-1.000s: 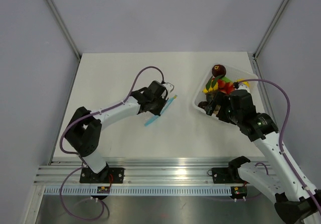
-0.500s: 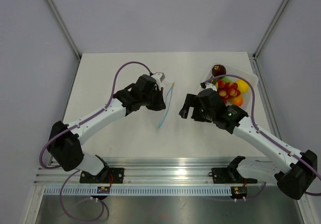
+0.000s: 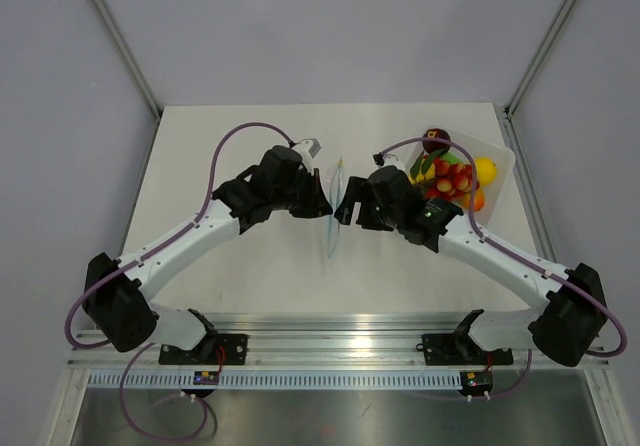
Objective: Place the food in the zip-top bag and seal the zipper
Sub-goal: Open the zipper of the food storage bag.
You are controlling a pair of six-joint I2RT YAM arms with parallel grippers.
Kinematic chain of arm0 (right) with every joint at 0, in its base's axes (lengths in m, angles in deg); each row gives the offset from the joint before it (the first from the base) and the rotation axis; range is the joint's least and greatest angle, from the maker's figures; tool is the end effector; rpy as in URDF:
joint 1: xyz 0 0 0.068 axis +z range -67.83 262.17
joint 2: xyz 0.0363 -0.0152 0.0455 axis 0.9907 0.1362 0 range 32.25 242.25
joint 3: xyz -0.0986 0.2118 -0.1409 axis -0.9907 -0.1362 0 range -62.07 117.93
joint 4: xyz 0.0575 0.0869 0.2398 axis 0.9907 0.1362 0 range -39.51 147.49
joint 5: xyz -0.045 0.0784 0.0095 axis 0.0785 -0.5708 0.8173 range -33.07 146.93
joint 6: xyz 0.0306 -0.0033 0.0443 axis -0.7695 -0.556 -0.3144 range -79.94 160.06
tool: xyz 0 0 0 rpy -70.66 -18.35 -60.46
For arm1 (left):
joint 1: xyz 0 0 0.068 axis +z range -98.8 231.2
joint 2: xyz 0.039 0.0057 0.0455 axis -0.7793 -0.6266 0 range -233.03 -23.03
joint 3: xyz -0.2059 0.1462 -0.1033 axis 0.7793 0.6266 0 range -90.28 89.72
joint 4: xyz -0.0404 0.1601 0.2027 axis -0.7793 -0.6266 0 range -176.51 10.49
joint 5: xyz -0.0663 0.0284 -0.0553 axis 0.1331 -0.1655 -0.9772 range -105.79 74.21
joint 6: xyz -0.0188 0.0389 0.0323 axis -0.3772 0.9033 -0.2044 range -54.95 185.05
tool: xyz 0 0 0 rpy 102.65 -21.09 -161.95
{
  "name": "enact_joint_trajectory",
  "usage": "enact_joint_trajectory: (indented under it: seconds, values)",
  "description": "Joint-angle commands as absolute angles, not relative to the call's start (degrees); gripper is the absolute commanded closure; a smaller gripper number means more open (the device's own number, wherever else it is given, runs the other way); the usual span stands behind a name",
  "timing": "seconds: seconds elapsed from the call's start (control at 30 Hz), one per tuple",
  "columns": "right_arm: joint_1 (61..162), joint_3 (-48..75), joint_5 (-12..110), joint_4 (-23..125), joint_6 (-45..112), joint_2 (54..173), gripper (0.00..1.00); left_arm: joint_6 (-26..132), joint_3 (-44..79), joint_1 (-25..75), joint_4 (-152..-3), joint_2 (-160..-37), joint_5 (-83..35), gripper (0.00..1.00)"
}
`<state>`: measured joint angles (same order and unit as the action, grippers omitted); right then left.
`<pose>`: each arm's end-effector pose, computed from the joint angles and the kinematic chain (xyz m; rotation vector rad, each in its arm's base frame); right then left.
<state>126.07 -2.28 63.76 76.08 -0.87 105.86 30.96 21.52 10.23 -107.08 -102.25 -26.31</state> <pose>0.2063 0.1926 0.2971 0.0053 2.3372 0.6420 0.2282 -0.2066 0.3170 0.2493 2.3804 -0.8757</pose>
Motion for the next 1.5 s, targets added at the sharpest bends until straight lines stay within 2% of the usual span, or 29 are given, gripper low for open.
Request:
enact_joint_trajectory:
  seconds: [0.0, 0.03, 0.13, 0.17, 0.23, 0.27, 0.37, 0.77, 0.83, 0.87, 0.9, 0.97, 1.0, 1.13, 1.3, 1.47]
  values:
    - [126.6, 0.4, 63.4, 71.2, -1.1, 108.5, 0.19, 29.9, 20.6, 10.5, -106.0, -99.4, -28.3, 1.0]
    - [126.6, 0.6, 63.4, 71.3, -1.0, 109.2, 0.26, 29.9, 20.7, 10.5, -106.1, -99.1, -28.3, 1.0]
    - [126.6, 0.9, 64.0, 71.9, -1.2, 109.8, 0.39, 30.1, 20.8, 10.5, -107.0, -98.4, -27.7, 1.0]
    - [126.6, 0.6, 64.2, 71.9, -1.0, 109.6, 0.51, 30.2, 21.0, 10.5, -107.3, -98.1, -27.7, 1.0]
    - [126.6, 0.4, 65.1, 72.0, -0.7, 108.7, 0.65, 30.3, 21.2, 10.5, -107.8, -97.3, -27.4, 1.0]
    - [126.6, 0.3, 65.8, 72.6, -0.5, 108.1, 0.78, 30.5, 21.3, 10.5, -108.3, -97.0, -27.0, 1.0]
    - [126.6, 0.6, 66.6, 74.1, 0.0, 107.4, 1.0, 31.3, 21.5, 10.5, -110.0, -96.1, -25.3, 1.0]
    - [126.6, 0.7, 63.4, 74.3, -1.0, 107.2, 1.0, 34.0, 22.7, 10.4, -113.1, -96.3, -24.1, 1.0]
    - [126.6, 0.9, 62.4, 74.2, -1.3, 107.4, 1.0, 34.6, 23.0, 10.4, -112.5, -97.2, -26.9, 0.86]
    - [126.7, 1.3, 61.9, 74.4, -1.8, 107.5, 1.0, 34.5, 23.4, 10.4, -111.1, -97.5, -27.6, 0.77]
    - [126.9, 1.5, 61.8, 74.3, -2.0, 107.4, 1.0, 33.9, 23.6, 10.3, -110.5, -97.8, -28.3, 0.64]
    - [127.0, 2.2, 61.5, 75.0, -2.7, 107.5, 1.0, 33.4, 24.6, 10.0, -109.0, -97.8, -27.7, 0.5]
    - [127.2, 2.4, 61.5, 75.2, -2.9, 107.5, 1.0, 32.9, 25.0, 9.5, -108.3, -97.2, -26.9, 0.4]
    - [127.2, 3.6, 61.4, 76.5, -3.7, 107.8, 1.0, 31.1, 25.5, 8.0, -108.5, -96.2, -21.9, 0.25]
    - [127.2, 4.5, 60.9, 77.6, -3.4, 108.1, 1.0, 31.5, 26.0, 5.3, -106.2, -95.3, -21.3, 0.25]
    - [127.3, 4.7, 60.3, 78.3, -2.8, 107.8, 1.0, 32.3, 26.3, 5.1, -104.3, -97.4, -21.6, 0.36]
